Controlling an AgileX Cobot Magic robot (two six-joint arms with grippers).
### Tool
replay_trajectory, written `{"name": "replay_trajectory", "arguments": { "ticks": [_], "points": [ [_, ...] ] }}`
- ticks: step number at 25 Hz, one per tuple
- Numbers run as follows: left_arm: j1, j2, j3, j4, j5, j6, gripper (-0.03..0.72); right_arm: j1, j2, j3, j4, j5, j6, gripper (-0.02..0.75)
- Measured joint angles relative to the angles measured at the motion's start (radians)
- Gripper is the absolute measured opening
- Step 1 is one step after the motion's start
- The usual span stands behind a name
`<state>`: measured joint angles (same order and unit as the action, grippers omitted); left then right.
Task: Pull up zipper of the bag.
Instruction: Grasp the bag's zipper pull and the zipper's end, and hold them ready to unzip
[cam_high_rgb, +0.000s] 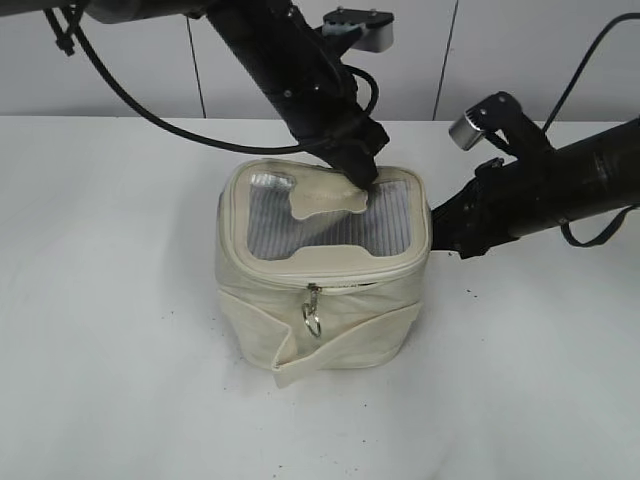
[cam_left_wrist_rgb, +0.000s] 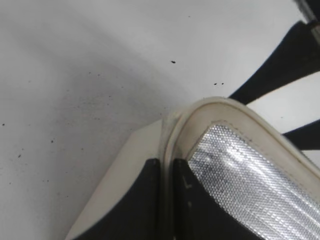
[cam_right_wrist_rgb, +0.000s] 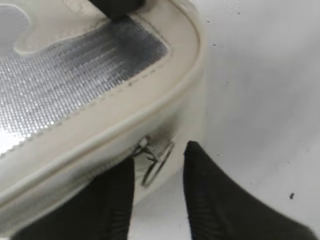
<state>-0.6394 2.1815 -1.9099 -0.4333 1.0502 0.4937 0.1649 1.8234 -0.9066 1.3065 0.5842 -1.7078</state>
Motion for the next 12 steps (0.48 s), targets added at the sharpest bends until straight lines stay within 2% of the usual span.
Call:
{"name": "replay_trajectory", "arguments": {
  "ticks": [2,4,7,12],
  "points": [
    [0.001,0.0,0.0,0.0,0.0,0.0,0.042,0.0,0.012,-0.007,-0.001,0.028,0.0,0.108],
    [0.001,0.0,0.0,0.001,0.001,0.0,0.042,0.0,0.014,-0.009,-0.008,0.038,0.032,0.029],
    [0.0,0.0,0.0,-0.001,0.001,0.0,0.042,0.0,0.001,-0.015,-0.075,0.045,0.168,-0.001],
    [0.0,0.0,0.0,-0.002,0.002,0.0,0.042,0.001,-0.081,-0.015,-0.295,0.112,0.484,-0.003]
  ]
}}
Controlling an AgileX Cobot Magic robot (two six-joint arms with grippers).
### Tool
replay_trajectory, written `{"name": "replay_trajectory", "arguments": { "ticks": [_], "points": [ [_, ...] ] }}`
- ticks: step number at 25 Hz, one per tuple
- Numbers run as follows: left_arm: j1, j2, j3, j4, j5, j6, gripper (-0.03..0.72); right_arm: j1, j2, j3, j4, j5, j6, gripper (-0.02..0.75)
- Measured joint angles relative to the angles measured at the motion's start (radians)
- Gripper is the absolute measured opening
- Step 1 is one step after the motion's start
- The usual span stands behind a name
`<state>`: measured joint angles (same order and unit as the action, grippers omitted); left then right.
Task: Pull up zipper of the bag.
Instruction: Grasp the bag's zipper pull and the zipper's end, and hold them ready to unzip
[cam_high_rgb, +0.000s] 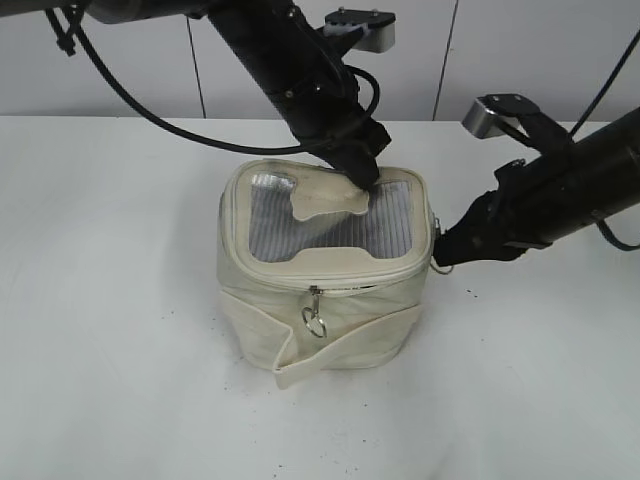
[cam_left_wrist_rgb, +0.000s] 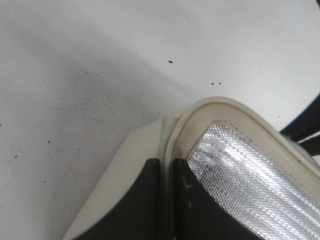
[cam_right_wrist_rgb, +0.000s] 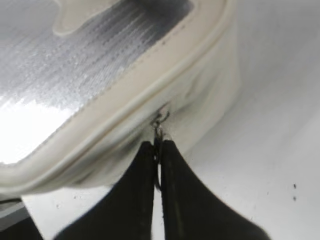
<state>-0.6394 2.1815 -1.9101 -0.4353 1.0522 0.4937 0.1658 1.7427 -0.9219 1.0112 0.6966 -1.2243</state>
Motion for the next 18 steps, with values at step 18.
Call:
{"name": "replay_trajectory", "arguments": {
  "ticks": [18],
  "points": [
    [-0.001,-0.001,0.0,-0.002,0.006,0.001,0.042,0.301,-0.24,0.071,-0.345,0.032,0.454,-0.004]
  ]
}}
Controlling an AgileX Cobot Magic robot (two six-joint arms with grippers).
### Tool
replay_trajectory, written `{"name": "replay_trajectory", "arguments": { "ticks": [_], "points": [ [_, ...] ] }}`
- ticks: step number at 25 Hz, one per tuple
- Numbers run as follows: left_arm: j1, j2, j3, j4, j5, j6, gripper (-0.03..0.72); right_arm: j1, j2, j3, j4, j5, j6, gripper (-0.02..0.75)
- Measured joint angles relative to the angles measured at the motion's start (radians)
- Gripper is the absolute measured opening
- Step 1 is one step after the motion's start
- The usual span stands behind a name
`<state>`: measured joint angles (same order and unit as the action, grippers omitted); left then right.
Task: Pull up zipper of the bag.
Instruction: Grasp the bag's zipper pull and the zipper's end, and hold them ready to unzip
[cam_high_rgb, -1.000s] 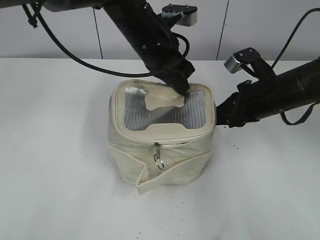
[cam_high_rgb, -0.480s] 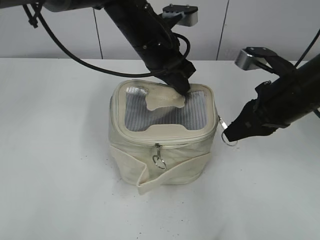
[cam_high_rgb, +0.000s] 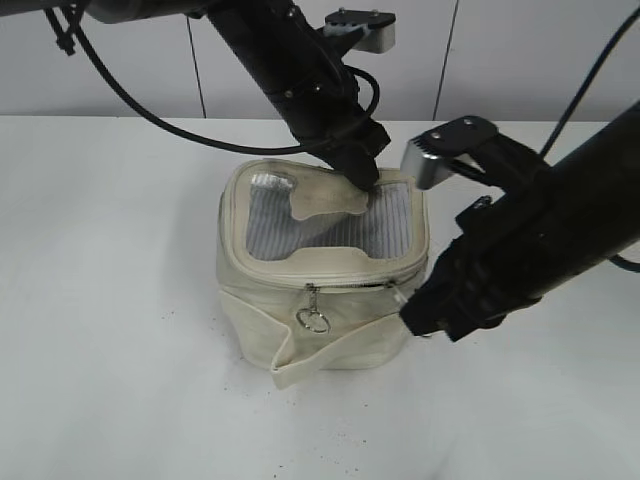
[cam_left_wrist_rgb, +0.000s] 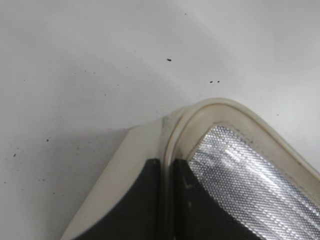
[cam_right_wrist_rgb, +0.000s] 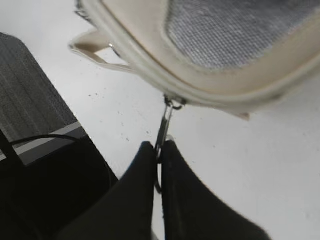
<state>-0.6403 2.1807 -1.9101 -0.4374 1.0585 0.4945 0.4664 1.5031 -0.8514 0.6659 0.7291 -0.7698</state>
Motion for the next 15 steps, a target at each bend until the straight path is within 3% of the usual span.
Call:
{"name": "replay_trajectory", "arguments": {
  "ticks": [3,8,15],
  "points": [
    [0.0,0.0,0.0,0.0,0.001,0.0,0.042,0.106,0.002,0.001,0.031,-0.097,0.01,-0.004],
    [0.0,0.0,0.0,0.001,0.009,0.001,0.042,0.206,0.062,-0.039,0.063,-0.163,0.015,-0.003],
    [0.0,0.0,-0.001,0.0,0.017,0.004,0.042,0.223,0.077,-0.044,0.072,-0.171,0.034,0.0]
  ]
}}
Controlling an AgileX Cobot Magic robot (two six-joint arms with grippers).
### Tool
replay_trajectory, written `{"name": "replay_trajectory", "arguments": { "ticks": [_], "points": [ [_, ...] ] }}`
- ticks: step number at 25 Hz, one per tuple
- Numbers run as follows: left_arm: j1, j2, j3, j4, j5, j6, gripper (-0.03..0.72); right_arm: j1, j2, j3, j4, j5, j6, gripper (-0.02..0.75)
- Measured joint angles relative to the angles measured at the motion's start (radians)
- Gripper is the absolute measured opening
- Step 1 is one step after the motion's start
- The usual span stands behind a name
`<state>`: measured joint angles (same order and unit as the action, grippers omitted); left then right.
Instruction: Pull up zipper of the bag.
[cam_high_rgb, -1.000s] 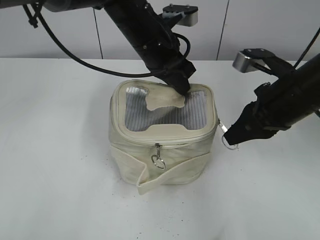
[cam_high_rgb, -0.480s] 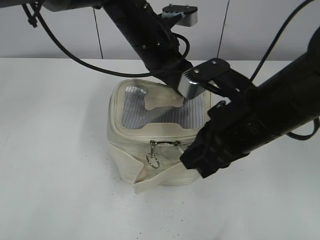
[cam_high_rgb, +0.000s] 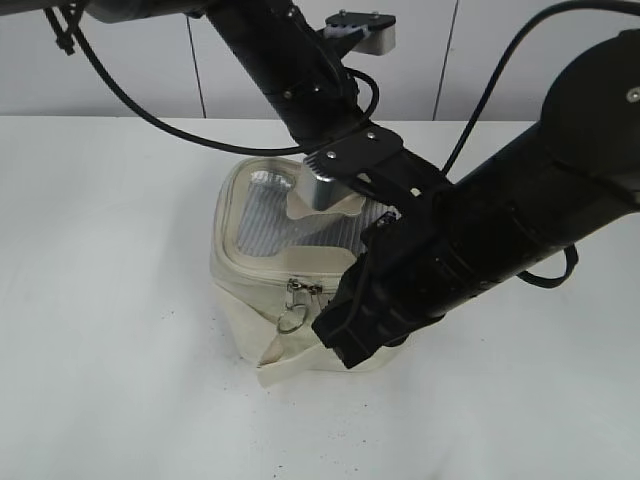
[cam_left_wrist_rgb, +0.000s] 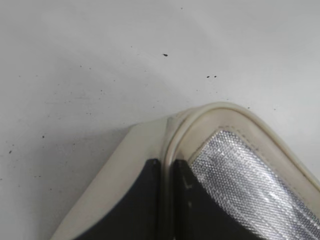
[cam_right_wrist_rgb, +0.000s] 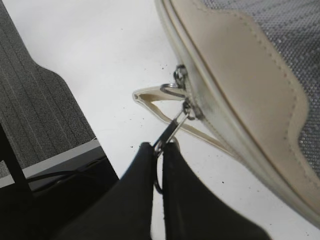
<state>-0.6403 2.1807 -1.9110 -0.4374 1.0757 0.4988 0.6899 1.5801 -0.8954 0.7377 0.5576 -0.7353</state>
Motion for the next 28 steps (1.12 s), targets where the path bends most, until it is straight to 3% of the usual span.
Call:
{"name": "replay_trajectory", "arguments": {
  "ticks": [2,4,7,10,12,15,18,24,28],
  "points": [
    [0.0,0.0,0.0,0.0,0.0,0.0,0.042,0.002,0.0,-0.001,0.0,0.0,0.015,0.023],
    [0.0,0.0,0.0,-0.001,-0.005,0.0,0.042,0.009,0.0,-0.007,-0.005,0.011,0.045,0.106],
    [0.0,-0.001,0.0,-0.001,-0.001,0.0,0.051,0.014,-0.011,-0.011,-0.058,0.023,0.164,0.34],
    [0.0,-0.011,0.0,0.014,0.011,-0.003,0.123,0.009,-0.049,-0.011,-0.193,0.029,0.332,0.57],
    [0.0,-0.026,0.001,0.035,0.015,-0.006,0.2,-0.001,-0.088,-0.011,-0.298,0.038,0.442,0.637],
    [0.0,-0.073,0.001,0.082,0.049,-0.007,0.274,-0.048,-0.159,-0.011,-0.421,0.067,0.557,0.65],
    [0.001,-0.143,0.001,0.166,0.093,-0.042,0.293,-0.141,-0.22,-0.011,-0.466,0.145,0.599,0.647],
    [0.017,-0.286,0.001,0.43,0.14,-0.218,0.297,-0.337,-0.37,-0.011,-0.567,0.319,0.626,0.606],
    [0.044,-0.391,0.024,0.568,0.141,-0.36,0.297,-0.402,-0.498,-0.007,-0.672,0.432,0.688,0.594]
  ]
}}
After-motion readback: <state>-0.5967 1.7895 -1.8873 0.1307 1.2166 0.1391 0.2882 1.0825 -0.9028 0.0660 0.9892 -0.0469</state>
